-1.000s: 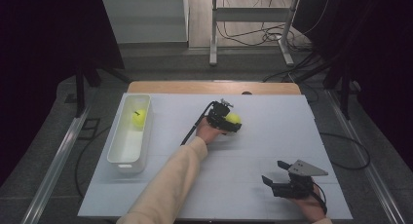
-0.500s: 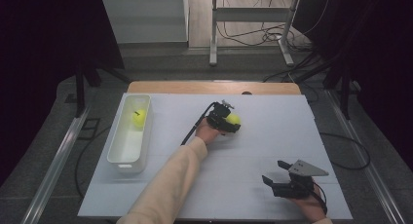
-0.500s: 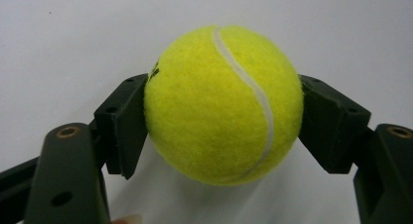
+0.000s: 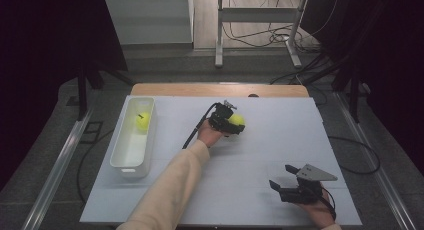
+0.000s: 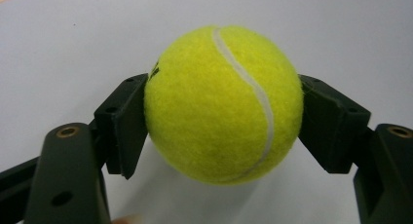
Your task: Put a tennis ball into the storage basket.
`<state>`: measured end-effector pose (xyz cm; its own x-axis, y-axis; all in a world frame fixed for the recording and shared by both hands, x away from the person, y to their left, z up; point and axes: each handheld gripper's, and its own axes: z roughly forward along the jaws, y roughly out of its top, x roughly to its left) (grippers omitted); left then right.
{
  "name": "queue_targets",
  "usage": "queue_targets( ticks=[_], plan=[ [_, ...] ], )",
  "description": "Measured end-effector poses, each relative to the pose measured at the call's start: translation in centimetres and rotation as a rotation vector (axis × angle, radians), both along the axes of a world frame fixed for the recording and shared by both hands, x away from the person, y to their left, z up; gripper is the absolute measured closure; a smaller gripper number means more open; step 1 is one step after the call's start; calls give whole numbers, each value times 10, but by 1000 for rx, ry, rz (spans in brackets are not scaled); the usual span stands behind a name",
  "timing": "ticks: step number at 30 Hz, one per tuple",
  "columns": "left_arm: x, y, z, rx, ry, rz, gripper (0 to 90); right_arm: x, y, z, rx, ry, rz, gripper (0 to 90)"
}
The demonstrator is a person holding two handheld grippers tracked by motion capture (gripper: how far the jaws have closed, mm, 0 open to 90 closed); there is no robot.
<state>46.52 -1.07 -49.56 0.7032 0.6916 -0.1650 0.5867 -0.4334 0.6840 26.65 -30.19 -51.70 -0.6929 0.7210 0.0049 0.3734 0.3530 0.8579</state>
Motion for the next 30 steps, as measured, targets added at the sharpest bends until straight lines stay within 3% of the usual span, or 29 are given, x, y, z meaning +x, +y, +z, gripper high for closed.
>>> queue_targets(
  ticks=[30],
  plan=[
    [-20, 31, 13, -28, -27, 5, 268, 0, 0, 0, -10, 1, -14, 167]
  ],
)
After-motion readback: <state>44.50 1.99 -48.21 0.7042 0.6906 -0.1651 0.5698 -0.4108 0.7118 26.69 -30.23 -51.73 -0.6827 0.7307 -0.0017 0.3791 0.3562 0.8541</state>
